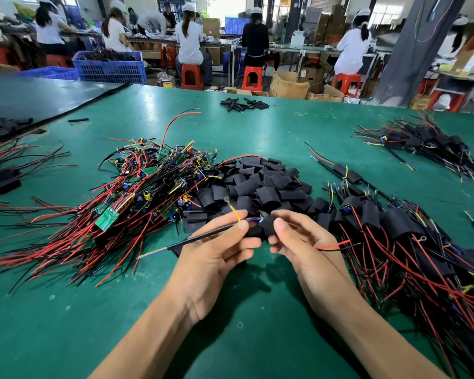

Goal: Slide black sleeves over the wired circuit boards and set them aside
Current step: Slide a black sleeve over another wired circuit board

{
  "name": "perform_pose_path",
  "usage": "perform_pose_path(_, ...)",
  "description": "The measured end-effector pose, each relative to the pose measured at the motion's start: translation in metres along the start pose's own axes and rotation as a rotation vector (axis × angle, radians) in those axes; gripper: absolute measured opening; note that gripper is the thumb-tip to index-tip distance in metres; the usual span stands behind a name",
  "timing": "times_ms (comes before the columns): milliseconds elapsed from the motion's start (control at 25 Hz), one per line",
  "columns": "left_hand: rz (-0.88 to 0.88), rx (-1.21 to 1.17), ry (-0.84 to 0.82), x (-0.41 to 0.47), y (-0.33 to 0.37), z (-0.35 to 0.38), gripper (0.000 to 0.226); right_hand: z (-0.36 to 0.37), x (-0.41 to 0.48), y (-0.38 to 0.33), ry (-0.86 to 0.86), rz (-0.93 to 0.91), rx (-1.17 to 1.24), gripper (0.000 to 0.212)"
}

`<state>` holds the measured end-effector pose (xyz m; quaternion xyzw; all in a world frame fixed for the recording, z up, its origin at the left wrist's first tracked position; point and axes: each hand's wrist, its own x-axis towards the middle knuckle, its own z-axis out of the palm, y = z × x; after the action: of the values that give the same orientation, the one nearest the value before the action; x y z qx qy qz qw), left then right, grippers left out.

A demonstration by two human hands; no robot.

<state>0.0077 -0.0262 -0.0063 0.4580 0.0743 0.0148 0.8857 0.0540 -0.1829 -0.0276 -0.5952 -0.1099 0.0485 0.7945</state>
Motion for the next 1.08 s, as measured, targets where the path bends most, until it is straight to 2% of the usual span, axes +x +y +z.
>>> perform_pose_path(160,-0.06,-0.016,0.027,0.001,0.001,-0.001,0.029,-0.005,-0.005,-0.002,-0.129,-0.01,-0.138,0.042)
perform_pose_path(280,-0.07,0.009,0.039,0.001,0.002,-0.001,0.022,-0.001,-0.01,-0.005,-0.188,-0.034,-0.255,0.035)
perform_pose_path(520,-0.101,0.013,0.067,0.001,0.003,-0.001,0.017,-0.002,-0.015,-0.01,-0.182,-0.161,-0.357,0.026)
perform_pose_path(680,-0.155,-0.015,0.086,0.003,0.003,-0.002,0.021,-0.001,-0.016,-0.01,-0.163,-0.336,-0.533,0.024)
perform_pose_path(840,-0.145,-0.009,0.085,0.004,0.0,-0.004,0.021,0.005,-0.017,-0.012,-0.138,-0.275,-0.513,0.025)
perform_pose_path(1080,-0.122,0.021,0.029,0.003,-0.003,-0.004,0.042,0.004,-0.02,-0.015,-0.141,-0.328,-0.539,0.023)
